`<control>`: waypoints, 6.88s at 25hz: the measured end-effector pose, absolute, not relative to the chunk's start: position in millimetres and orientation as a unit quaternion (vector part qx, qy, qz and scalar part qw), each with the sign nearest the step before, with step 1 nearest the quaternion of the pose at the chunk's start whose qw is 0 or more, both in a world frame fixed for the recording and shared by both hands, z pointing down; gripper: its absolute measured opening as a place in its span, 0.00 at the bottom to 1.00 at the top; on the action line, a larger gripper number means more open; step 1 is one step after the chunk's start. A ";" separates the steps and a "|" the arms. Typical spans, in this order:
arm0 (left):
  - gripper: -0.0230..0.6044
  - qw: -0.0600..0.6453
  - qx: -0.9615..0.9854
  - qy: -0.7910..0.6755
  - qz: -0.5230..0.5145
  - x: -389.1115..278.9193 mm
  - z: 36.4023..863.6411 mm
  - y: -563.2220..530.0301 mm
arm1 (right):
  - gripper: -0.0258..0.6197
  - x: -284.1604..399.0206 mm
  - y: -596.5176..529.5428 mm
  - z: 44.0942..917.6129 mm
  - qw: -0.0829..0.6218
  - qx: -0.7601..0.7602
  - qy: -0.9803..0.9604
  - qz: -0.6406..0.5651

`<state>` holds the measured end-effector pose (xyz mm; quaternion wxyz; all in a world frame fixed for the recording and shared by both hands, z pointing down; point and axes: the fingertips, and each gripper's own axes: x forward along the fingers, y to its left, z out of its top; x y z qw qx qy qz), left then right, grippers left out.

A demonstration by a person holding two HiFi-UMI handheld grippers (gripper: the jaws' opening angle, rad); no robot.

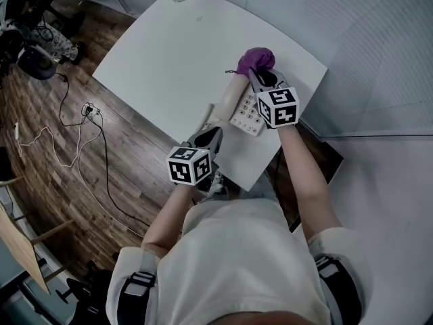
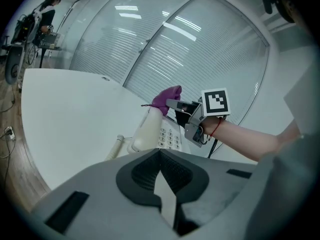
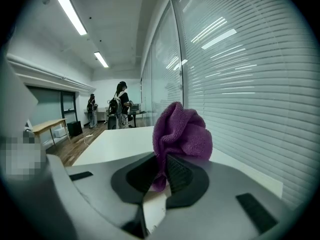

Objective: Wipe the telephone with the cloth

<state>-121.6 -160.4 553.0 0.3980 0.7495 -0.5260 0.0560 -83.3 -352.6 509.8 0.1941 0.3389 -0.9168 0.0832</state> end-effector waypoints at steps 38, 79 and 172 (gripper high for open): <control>0.07 0.391 0.754 -0.528 0.023 -130.4 529.9 -120.3 | 0.11 -101.5 -251.8 537.4 0.228 0.313 -0.916 0.104; 0.07 0.353 0.771 -0.528 0.053 -133.3 520.3 -110.0 | 0.11 -77.5 -163.6 539.7 0.213 0.306 -0.917 0.146; 0.40 0.324 0.848 -0.418 -0.024 -65.1 457.5 -124.1 | 0.11 -0.3 -172.8 480.0 0.237 0.342 -0.905 0.093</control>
